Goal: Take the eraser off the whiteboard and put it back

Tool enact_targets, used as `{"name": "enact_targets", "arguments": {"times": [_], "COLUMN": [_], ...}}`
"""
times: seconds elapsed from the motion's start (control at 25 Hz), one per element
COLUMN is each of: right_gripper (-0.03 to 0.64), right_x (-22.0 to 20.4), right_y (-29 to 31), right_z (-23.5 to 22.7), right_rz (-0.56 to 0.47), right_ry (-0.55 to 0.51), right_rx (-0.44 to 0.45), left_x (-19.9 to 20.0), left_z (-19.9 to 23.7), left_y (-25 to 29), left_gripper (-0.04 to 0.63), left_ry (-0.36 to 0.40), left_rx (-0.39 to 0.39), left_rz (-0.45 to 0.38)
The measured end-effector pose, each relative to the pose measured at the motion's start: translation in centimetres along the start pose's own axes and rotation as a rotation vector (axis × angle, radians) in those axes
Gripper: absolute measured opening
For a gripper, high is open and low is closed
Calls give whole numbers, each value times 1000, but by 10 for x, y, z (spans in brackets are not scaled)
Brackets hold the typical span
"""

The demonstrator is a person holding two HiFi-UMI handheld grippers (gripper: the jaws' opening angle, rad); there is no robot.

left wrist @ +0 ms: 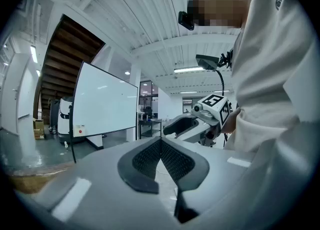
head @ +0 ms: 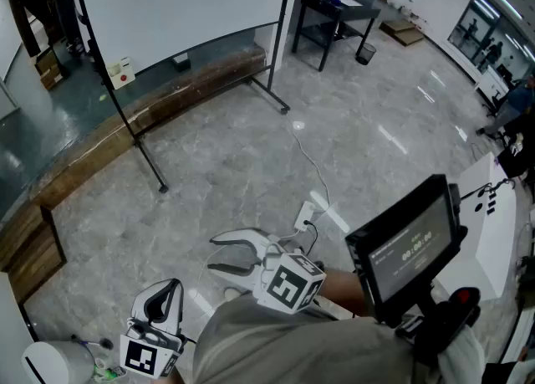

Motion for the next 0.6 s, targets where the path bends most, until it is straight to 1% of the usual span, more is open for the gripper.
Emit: {"name": "enact_targets", "arguments": {"times": [0.2, 0.36, 0.48, 0.6], "right_gripper": [190, 190, 190, 190], "right_x": [-3, -5, -5, -3], "right_y": [1, 2, 0, 3], "right_z": [-3, -3, -6, -12], "right_rz": [4, 10, 22, 13], "right_ry": [4, 29, 42, 16], "right_rx": [0, -1, -1, 15], "left_x": [-1, -7, -5, 1], "left_z": [1, 1, 5, 6], "left_y": [3, -3, -4, -4], "left_gripper": [6, 6, 6, 6], "left_ry": [3, -5, -1, 8], "left_rx": [-3, -25, -21, -9], "left_rz": [0, 45, 63, 66]}}
Point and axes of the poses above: the fingertips, and each gripper's own axes: y forward along the fingers, z to its left, x out of its top, the point moved 2 cm from there along -y, backward along the fingers, and after that the axes turned 5 degrees about z, right-handed, at the moved point
